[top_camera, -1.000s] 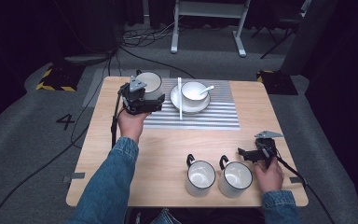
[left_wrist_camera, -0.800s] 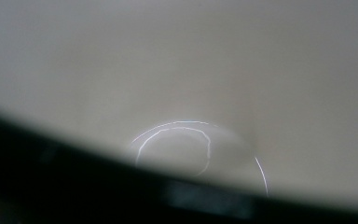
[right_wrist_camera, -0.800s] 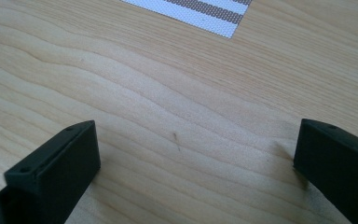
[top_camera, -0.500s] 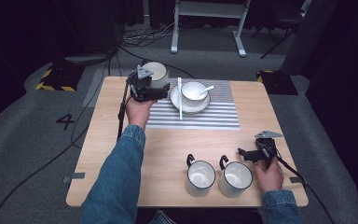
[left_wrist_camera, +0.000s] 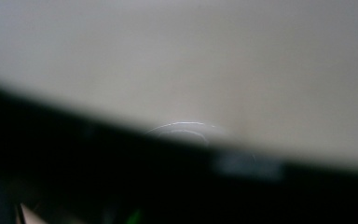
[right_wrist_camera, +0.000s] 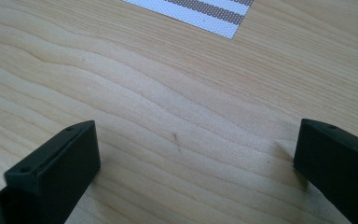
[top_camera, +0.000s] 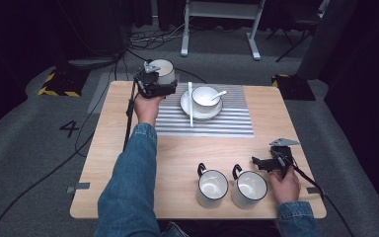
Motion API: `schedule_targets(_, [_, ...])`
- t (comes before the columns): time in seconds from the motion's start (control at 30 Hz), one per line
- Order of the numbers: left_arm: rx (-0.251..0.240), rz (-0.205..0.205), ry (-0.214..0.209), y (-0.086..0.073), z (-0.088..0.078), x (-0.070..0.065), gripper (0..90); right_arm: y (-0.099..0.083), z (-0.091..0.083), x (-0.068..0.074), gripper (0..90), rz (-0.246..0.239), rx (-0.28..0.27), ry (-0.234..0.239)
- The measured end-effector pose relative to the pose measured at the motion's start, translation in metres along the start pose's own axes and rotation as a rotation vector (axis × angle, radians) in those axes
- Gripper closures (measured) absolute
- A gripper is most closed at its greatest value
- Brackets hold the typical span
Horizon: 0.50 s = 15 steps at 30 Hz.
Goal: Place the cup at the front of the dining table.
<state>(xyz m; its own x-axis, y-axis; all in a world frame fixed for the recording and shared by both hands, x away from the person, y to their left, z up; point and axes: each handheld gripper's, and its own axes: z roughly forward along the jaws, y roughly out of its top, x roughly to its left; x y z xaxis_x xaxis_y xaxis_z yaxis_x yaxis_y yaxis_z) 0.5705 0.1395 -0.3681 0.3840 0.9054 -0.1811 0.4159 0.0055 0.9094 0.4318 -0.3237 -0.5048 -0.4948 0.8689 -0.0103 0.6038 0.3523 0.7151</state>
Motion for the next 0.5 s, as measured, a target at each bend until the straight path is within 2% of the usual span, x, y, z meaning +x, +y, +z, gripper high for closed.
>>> schedule_targets(0.03, [-0.008,-0.012,0.003,-0.002,0.002,0.0,4.1,0.0,0.0,0.0,0.2,0.001,0.0,0.001])
schedule_targets(0.07, [-0.004,-0.003,0.013,-0.004,0.005,0.0,4.1,0.0,0.0,0.0,0.3,0.0,0.0,0.001])
schedule_targets(0.13, [0.018,0.044,0.03,-0.007,0.009,-0.002,4.1,0.0,0.0,0.0,0.2,0.0,0.0,0.001])
schedule_targets(0.17, [0.038,0.083,0.045,-0.009,0.011,-0.002,4.1,0.0,0.0,0.0,0.3,0.0,0.0,0.0])
schedule_targets(0.23, [0.062,0.11,0.06,-0.013,0.016,-0.003,4.1,0.0,0.0,0.0,0.2,0.0,0.0,0.001])
schedule_targets(0.37, [0.09,0.106,0.093,-0.024,0.024,0.001,4.1,0.0,0.0,0.0,0.2,0.001,-0.001,0.0])
schedule_targets(0.43, [0.112,0.122,0.115,-0.03,0.028,0.002,4.1,0.0,0.0,0.0,0.2,0.001,0.0,0.0])
schedule_targets(0.5, [0.131,0.107,0.111,-0.035,0.033,0.003,4.1,0.0,0.0,0.0,0.2,0.001,-0.001,0.0])
